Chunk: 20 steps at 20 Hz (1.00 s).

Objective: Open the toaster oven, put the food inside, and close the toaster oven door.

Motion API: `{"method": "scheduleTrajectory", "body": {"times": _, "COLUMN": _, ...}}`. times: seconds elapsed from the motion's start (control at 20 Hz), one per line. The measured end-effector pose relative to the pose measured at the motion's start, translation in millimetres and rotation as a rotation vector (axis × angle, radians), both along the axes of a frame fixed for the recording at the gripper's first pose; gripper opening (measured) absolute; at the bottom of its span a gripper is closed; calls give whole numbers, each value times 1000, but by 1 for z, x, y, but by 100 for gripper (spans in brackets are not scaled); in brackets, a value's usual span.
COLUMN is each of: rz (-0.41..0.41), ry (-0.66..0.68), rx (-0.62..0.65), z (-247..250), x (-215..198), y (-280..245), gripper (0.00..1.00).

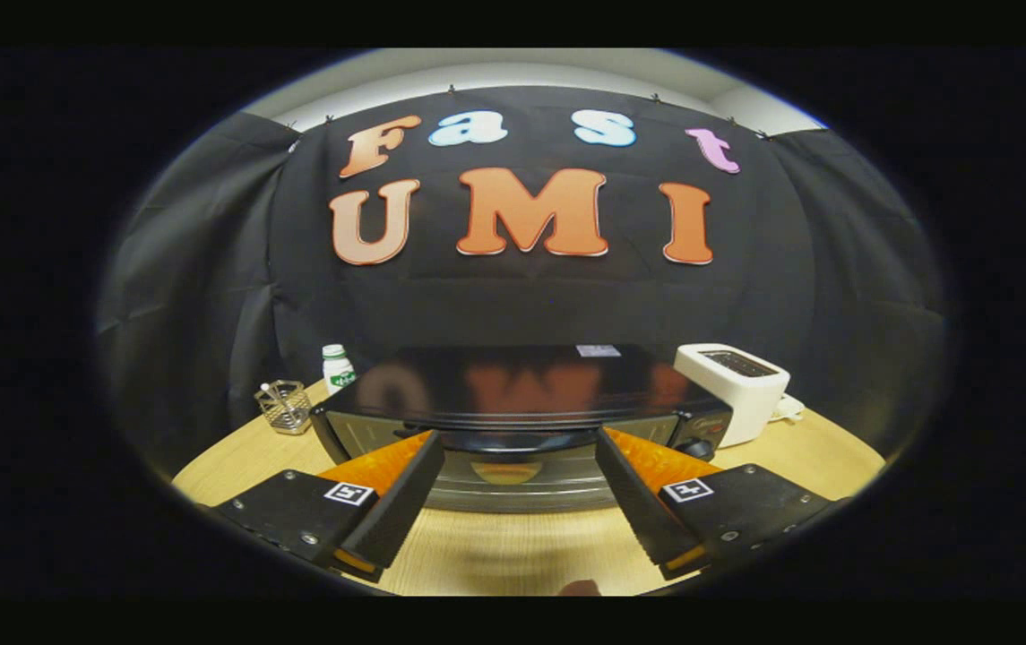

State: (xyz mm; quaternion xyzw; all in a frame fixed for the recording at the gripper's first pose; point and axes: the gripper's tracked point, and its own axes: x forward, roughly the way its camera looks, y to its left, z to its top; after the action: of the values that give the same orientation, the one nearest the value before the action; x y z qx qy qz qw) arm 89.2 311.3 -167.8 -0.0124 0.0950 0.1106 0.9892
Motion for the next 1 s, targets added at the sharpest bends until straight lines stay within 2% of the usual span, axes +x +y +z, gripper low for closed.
{"method": "scheduleTrajectory", "body": {"times": 0.25, "rz": 6, "ry": -34, "rx": 10, "z": 40, "x": -17, "y": -25, "gripper": 100}}
{"method": "scheduleTrajectory", "body": {"times": 0.65, "rz": 7, "ry": -132, "rx": 42, "z": 128, "x": -67, "y": -100, "gripper": 100}}
{"method": "scheduleTrajectory", "body": {"times": 0.8, "rz": -61, "ry": -184, "rx": 28, "z": 158, "x": -86, "y": -152, "gripper": 100}}
{"method": "scheduleTrajectory", "body": {"times": 1.0, "rz": -83, "ry": -188, "rx": 9, "z": 169, "x": -113, "y": -193, "gripper": 100}}
